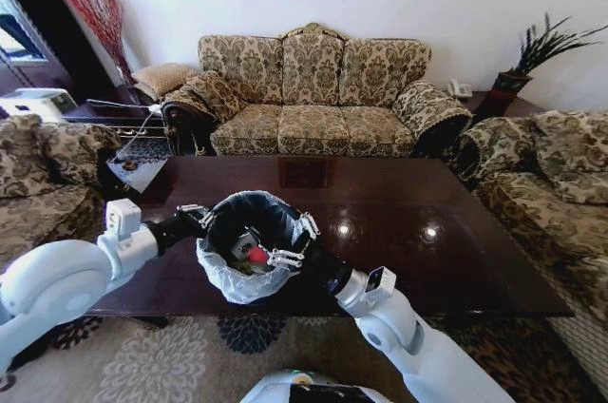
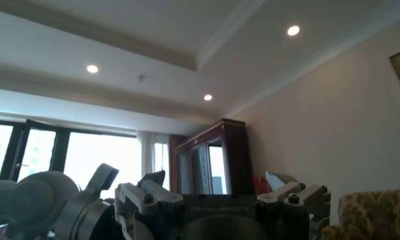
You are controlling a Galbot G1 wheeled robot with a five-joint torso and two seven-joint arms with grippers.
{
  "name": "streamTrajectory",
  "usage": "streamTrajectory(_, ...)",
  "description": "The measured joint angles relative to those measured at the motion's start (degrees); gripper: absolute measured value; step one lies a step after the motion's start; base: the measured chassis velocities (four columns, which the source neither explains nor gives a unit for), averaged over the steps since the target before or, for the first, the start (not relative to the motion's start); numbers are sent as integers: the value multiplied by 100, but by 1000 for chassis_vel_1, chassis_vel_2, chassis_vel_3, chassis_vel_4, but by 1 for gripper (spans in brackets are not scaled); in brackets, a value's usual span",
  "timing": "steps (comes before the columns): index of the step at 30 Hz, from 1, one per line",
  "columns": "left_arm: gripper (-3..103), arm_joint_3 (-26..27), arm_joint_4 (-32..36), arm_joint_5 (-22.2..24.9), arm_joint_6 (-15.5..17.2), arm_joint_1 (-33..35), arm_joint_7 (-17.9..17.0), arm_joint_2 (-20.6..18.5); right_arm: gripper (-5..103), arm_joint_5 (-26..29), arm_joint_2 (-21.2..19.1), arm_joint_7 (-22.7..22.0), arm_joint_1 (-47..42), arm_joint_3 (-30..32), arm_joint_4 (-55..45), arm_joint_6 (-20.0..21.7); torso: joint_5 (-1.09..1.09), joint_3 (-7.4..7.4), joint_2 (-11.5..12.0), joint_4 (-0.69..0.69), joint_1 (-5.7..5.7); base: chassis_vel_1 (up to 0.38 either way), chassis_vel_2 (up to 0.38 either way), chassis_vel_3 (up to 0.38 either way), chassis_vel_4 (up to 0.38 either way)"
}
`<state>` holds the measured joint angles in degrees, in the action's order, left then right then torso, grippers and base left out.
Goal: Move to the front of the table and place the trash on the table into the trash bin.
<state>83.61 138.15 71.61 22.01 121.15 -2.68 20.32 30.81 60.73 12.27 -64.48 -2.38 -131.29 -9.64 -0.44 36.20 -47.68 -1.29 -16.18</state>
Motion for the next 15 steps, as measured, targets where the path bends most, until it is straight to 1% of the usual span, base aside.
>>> streamTrajectory(1, 1, 5, -10, 13, 40, 0, -44, 130, 98, -10, 14, -69, -73, 120, -69, -60, -1, 0, 0, 0, 0, 0, 0, 0, 0)
streamTrajectory(2, 1, 78, -12, 31, 133, 9, -119, 336, 99, -38, 28, -190, -193, 322, -157, -147, -2, 0, 0, 0, 0, 0, 0, 0, 0)
streamTrajectory(3, 1, 78, -12, 31, 133, 9, -119, 336, 99, -38, 28, -190, -193, 322, -157, -147, -2, 0, 0, 0, 0, 0, 0, 0, 0)
streamTrajectory(4, 1, 190, -2, 36, 212, 22, -208, 541, 99, -57, 40, -347, -303, 511, -225, -197, -1, 0, 0, 0, 0, 0, 0, 0, 0)
streamTrajectory(5, 1, 247, 9, 40, 235, 24, -279, 637, 99, -57, 47, -409, -335, 579, -239, -210, -1, 0, 0, -1, 0, 0, 0, 0, 0)
streamTrajectory(7, 1, 622, 139, 209, 343, -44, -915, 1294, 100, -49, 189, -837, -472, 1062, -190, -259, 0, -1, 0, -2, 1, 0, 0, 0, 0)
streamTrajectory(8, 1, 622, 139, 209, 343, -44, -915, 1294, 100, -49, 189, -837, -472, 1062, -190, -259, 0, -1, 0, -2, 1, 0, 0, 0, 0)
streamTrajectory(9, 1, 759, 157, 241, 347, -75, -1071, 1594, 100, -75, 284, -949, -498, 1216, -96, -258, 1, -1, 0, 1, 1, 0, 0, 0, 0)
streamTrajectory(10, 1, 930, 163, 255, 349, -97, -1179, 2019, 100, -117, 403, -1048, -511, 1378, 8, -248, 0, 0, 0, 1, 1, 0, 0, 0, 0)
streamTrajectory(11, 1, 930, 163, 255, 349, -97, -1179, 2019, 100, -117, 403, -1048, -511, 1378, 8, -248, 0, 0, 0, 1, 1, 0, 0, 0, 0)
streamTrajectory(12, 1, 1113, 163, 226, 346, -118, -1189, 2478, 100, -170, 535, -1170, -531, 1506, 82, -204, -1, 0, 0, -1, 1, 0, 0, 0, 0)
streamTrajectory(13, 1, 1204, 163, 190, 335, -130, -1176, 2718, 100, -179, 589, -1212, -540, 1548, 109, -187, 1, 0, 0, -1, 1, 0, 0, 0, 0)
streamTrajectory(14, 1, 1439, 162, 78, 300, -142, -1083, 3343, 100, -182, 732, -1318, -575, 1659, 192, -151, -1, -1, 0, -6, 1, 0, 0, 0, 0)
streamTrajectory(15, 1, 1535, 161, 6, 276, -144, -1043, 3645, 100, -182, 787, -1353, -605, 1703, 232, -130, 0, -1, 0, -6, 1, 0, 0, 0, 0)
